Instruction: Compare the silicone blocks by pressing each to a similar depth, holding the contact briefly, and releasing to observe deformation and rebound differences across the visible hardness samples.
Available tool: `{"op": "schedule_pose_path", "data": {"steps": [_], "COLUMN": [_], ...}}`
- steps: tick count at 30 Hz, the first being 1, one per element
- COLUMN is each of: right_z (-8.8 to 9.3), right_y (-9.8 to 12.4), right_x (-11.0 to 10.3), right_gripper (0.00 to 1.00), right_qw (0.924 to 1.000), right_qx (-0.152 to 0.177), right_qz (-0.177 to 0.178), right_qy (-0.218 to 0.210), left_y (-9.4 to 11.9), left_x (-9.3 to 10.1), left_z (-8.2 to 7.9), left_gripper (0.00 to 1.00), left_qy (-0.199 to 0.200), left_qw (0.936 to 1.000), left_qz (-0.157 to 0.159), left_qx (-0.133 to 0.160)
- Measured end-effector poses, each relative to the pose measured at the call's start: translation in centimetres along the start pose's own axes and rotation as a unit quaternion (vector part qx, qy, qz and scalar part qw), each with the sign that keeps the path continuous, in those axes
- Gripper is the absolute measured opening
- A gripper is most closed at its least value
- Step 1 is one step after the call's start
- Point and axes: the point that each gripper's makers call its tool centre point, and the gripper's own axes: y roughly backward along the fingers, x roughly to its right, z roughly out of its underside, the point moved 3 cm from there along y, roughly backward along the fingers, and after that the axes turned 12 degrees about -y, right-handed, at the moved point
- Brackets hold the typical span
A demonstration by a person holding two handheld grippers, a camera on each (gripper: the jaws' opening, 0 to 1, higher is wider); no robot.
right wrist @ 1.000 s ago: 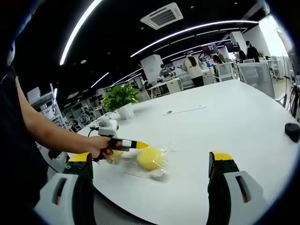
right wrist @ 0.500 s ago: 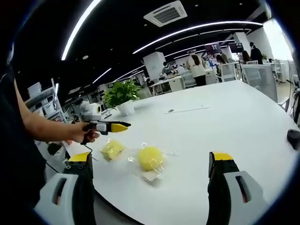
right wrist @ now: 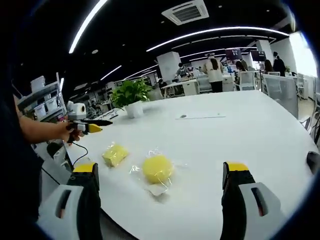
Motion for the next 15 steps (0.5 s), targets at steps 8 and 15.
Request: {"op": "schedule_pose_path", "data": {"steps": [8,15], "right_z": [0.2,1.5], "right_y": [-0.2,-0.2], "right_x": [0.4,0.8], "right_gripper": [0.96,0.96], "right_qw": [0.9999,0.9992], "right_qx": [0.003,-0.018], "right_qz": [0.01,0.02], "right_qy": [0.006,0.03], "left_y": [4.1,6.5], "left_x": [-0.6,-1.2], "left_z": [2.5,3.4], "left_gripper": [1.0,1.0], "left_qy": [0.012,-0.003], "left_qw": [0.9998,0.9998], "left_qz": [-0.013,-0.02], "left_qx": [-0.003,0.0]}}
